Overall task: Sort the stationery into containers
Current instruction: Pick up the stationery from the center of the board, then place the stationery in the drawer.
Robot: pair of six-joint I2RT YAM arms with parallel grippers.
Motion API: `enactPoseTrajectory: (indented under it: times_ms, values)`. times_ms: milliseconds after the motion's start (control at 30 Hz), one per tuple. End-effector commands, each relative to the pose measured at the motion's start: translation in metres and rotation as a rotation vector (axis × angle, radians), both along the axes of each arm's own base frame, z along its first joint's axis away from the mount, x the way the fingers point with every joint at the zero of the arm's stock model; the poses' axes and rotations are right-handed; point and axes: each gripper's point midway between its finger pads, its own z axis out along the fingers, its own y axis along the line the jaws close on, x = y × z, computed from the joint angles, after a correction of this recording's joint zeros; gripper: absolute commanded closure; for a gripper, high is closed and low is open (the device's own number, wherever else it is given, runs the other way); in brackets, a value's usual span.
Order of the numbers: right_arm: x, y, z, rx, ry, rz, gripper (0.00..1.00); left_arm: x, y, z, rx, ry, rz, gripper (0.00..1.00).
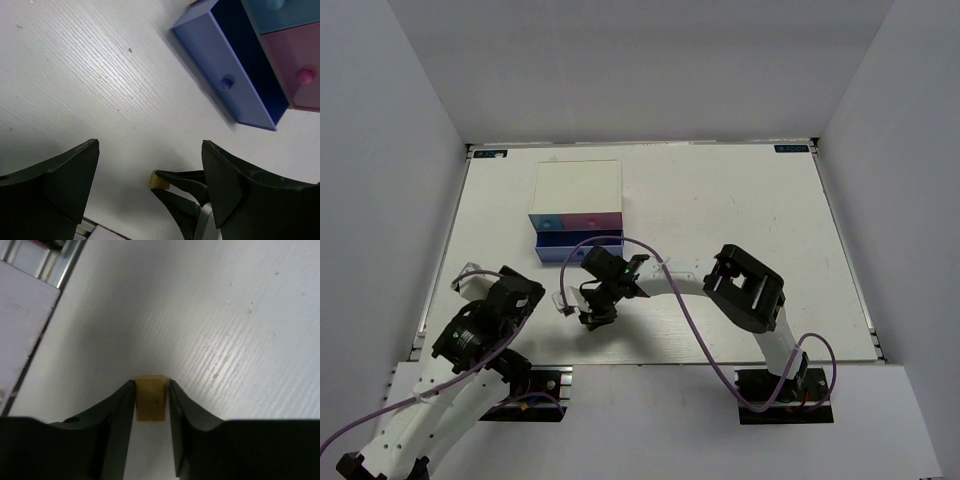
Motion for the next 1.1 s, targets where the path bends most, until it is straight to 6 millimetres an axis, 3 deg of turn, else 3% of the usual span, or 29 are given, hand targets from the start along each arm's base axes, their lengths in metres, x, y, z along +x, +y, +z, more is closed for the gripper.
enactPoseTrajectory:
  times_ms: [0,33,100,200,233,267,467,600,833,1067]
  values:
    - [0.006,-0.001,-0.010,-0.032,-0.012,-0.050,0.66,-0.002,0.009,0.013,-0.029,-0.055,0.059,0.06]
    - [0.009,-0.003,-0.008,-0.033,-0.015,-0.061,0.75,-0.001,0.010,0.013,-0.031,-0.061,0.072,0.06]
    - [0.011,-0.011,-0.010,-0.051,-0.028,-0.088,0.82,-0.002,0.010,0.011,-0.042,-0.065,0.081,0.06]
    - [0.019,-0.030,-0.009,-0.068,-0.044,-0.133,0.85,-0.003,0.011,0.004,-0.050,-0.058,0.095,0.05]
    - [0.026,-0.028,0.010,-0.027,-0.070,-0.151,0.85,-0.001,0.009,0.007,-0.066,-0.071,0.101,0.05]
    - [0.030,-0.031,0.013,-0.028,-0.077,-0.173,0.85,0.000,0.006,0.001,-0.077,-0.069,0.094,0.05]
    - [0.086,-0.032,0.081,0.115,-0.194,-0.314,0.86,0.007,-0.004,-0.010,-0.122,-0.089,0.082,0.05]
    - [0.121,-0.028,0.109,0.176,-0.267,-0.394,0.86,0.010,-0.007,-0.017,-0.123,-0.077,0.076,0.05]
    - [0.160,-0.026,0.127,0.237,-0.357,-0.478,0.86,0.011,-0.017,-0.029,-0.147,-0.050,0.048,0.05]
    - [0.191,-0.029,0.131,0.241,-0.398,-0.551,0.85,0.012,-0.022,-0.033,-0.176,-0.065,0.033,0.05]
